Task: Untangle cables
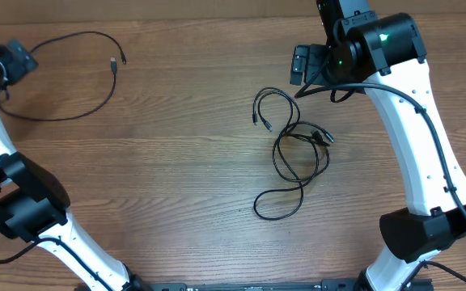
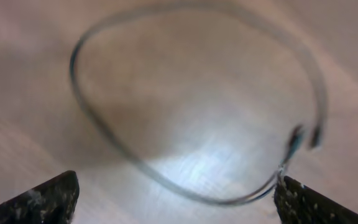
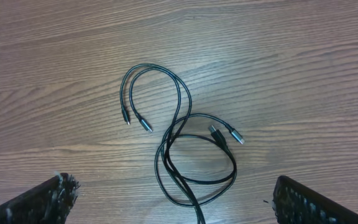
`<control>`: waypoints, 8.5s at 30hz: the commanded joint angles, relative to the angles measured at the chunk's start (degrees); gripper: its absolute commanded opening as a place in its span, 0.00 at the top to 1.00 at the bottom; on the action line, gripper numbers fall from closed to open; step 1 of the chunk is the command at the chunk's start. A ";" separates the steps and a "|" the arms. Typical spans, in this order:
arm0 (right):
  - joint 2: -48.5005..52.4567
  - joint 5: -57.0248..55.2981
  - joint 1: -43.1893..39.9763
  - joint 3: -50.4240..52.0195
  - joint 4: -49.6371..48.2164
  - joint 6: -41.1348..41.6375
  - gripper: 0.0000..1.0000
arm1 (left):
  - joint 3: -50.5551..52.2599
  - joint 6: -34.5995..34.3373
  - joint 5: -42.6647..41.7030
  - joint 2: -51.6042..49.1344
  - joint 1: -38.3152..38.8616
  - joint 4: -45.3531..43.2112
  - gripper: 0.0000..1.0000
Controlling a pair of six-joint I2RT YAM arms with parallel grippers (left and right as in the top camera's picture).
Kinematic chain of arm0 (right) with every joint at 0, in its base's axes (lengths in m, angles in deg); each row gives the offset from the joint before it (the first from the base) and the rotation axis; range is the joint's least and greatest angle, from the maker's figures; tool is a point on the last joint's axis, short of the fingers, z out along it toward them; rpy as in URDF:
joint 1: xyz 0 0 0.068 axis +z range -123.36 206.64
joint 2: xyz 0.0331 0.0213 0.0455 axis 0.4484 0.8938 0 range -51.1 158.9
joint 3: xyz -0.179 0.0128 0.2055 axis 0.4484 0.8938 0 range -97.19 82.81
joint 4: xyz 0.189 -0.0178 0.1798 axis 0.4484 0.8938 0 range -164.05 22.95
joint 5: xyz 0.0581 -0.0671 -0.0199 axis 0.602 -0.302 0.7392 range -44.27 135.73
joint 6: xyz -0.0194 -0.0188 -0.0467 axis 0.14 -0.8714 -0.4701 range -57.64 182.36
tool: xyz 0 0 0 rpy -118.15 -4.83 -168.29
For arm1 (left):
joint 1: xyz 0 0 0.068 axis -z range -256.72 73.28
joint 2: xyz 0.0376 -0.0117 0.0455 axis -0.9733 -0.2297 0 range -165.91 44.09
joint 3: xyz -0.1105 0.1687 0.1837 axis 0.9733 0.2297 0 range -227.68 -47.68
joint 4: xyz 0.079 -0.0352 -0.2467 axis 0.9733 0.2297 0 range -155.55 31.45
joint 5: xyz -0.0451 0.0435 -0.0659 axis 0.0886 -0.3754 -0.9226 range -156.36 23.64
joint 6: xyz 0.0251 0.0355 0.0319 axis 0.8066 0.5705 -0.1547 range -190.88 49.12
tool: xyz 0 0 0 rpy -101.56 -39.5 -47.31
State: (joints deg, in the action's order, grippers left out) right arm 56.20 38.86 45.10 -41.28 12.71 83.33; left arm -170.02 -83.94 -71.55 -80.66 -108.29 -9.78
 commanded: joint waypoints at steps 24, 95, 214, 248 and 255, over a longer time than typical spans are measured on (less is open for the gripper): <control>-1.01 -0.61 -0.07 -0.74 -0.07 0.00 0.00 | 22.93 -2.36 5.86 -5.35 -0.31 -20.63 0.00; -0.98 -0.61 -0.07 -0.74 -0.07 0.00 0.00 | -8.17 9.27 -7.13 -17.40 11.63 6.34 0.79; -0.98 -0.61 -0.07 -0.74 -0.07 0.00 0.00 | 8.55 -3.85 -33.05 0.85 7.50 -9.22 0.38; -1.01 17.29 -0.04 -0.74 -4.07 0.17 0.00 | 8.72 3.56 -15.61 42.95 32.13 41.05 0.01; -0.98 20.46 -0.04 -0.74 -0.87 -0.46 0.00 | 13.03 -0.31 -14.10 51.30 37.13 41.03 0.00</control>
State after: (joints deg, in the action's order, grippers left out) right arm 56.20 56.61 45.12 -41.28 11.14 83.31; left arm -159.71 -81.69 -88.16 -30.59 -72.86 31.16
